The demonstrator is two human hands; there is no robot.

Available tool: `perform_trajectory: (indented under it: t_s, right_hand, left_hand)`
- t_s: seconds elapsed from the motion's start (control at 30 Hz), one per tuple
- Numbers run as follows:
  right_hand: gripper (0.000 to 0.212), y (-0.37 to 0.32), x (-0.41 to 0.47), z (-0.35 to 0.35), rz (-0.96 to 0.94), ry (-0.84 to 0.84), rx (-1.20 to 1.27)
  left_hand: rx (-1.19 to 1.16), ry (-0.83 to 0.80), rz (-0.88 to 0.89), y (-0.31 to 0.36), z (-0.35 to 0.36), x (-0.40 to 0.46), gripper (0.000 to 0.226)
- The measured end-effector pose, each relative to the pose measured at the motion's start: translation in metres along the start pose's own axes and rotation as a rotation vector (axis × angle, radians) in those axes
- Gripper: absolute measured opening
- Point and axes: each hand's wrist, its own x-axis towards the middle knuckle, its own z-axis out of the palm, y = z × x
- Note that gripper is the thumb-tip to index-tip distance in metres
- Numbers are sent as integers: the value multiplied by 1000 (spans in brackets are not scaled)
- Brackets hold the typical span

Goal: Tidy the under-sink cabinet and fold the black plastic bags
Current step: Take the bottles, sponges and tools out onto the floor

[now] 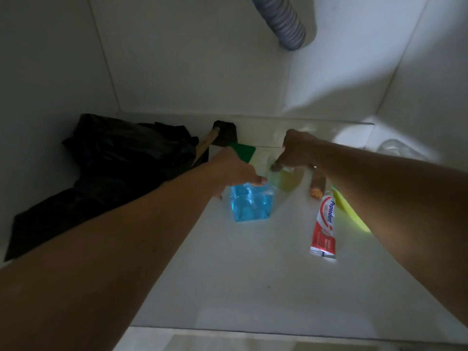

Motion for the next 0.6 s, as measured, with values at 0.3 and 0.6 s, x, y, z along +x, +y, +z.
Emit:
perform_trajectory:
  t_s: [0.3,0.6]
  right_hand:
    - [59,19,-55,-32,245,74,663]
    - [35,49,-162,-26,302,129,1025]
  left_hand:
    - [-240,-157,-153,-14,12,-20,61]
    - [-153,-42,-12,1,45,-80,55]
